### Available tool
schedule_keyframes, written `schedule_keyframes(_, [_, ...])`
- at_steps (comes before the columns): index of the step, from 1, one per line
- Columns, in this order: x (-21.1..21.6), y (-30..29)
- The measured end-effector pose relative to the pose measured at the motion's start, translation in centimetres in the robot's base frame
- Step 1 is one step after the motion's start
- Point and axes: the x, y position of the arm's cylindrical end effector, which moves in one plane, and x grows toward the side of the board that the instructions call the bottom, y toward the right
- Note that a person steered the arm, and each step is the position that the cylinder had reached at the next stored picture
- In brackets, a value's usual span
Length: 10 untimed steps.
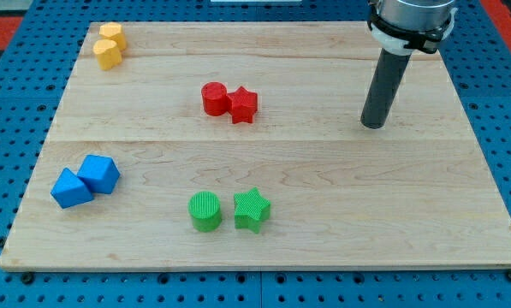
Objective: Move the blue blocks to the center left of the board
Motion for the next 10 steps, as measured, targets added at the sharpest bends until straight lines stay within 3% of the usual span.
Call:
schedule_keyframes(4, [0.0, -0.1])
schedule_keyframes(8, [0.4, -5.7])
schedule_keyframes(9, [-2.6, -4.6])
schedule_keyframes(10, [-7.4, -8.6])
